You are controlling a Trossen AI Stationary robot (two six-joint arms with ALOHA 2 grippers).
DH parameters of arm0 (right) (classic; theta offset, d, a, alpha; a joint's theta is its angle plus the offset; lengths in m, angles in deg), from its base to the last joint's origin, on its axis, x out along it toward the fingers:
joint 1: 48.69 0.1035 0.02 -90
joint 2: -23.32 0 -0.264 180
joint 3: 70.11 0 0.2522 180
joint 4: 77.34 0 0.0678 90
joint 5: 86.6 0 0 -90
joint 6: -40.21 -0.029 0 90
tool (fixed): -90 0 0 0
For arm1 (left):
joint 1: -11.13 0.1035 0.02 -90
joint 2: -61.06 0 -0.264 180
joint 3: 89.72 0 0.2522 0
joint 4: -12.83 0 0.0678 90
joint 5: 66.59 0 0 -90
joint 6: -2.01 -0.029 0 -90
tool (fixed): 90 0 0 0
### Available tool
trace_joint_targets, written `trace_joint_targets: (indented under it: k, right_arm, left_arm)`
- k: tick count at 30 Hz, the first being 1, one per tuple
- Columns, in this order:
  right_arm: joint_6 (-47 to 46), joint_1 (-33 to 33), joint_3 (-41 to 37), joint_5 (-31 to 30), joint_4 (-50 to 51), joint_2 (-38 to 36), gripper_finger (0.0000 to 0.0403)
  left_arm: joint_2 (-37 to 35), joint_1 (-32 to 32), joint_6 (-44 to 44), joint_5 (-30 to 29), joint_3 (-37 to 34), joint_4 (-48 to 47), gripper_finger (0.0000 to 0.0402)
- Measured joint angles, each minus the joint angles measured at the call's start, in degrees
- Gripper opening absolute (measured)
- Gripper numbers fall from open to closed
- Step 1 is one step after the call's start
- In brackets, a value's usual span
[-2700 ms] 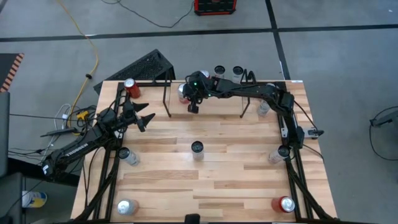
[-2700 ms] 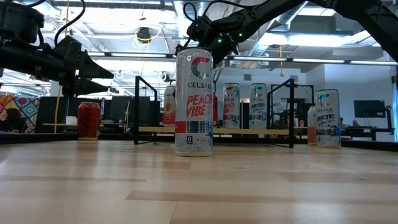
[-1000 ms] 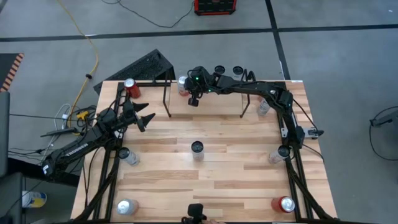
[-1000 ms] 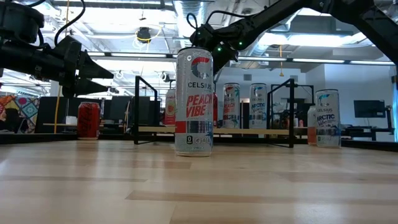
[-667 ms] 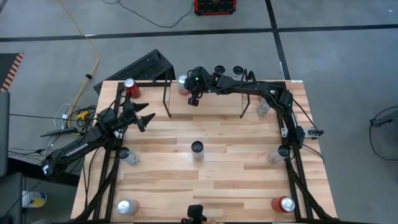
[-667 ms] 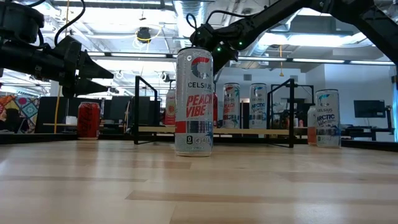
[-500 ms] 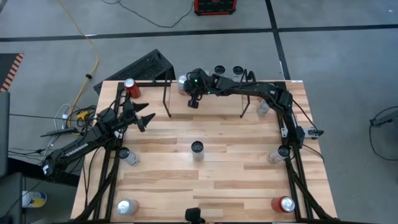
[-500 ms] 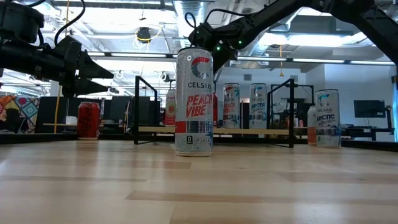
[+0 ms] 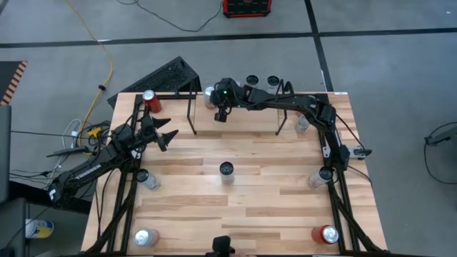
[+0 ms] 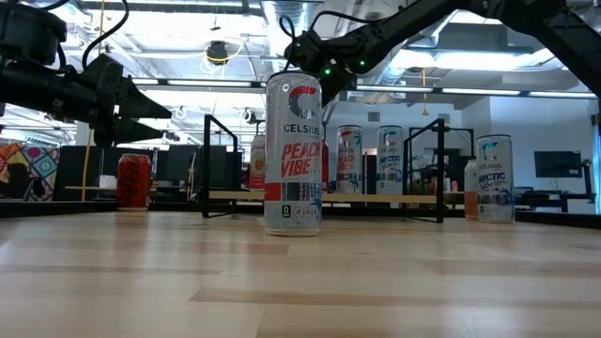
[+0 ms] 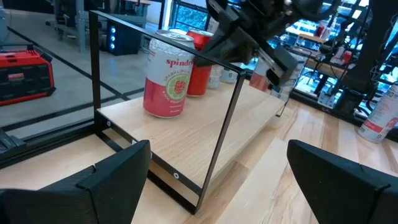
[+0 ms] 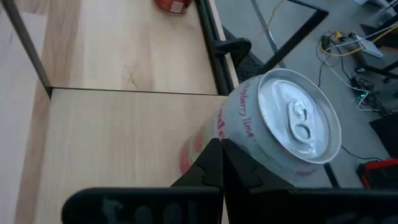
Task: Place canned beverage on shelf
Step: Put the pink white soda can on the shelf
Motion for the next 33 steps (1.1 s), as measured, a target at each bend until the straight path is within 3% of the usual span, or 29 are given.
trace_joint_targets:
  k: [33]
  right_arm:
    - [-0.89, -0.75, 0.00, 0.06, -3.58, -0.04, 0.0020]
  left_arm:
    - [0.00, 0.00, -0.01, 0.00, 0.02, 0.00, 0.0364]
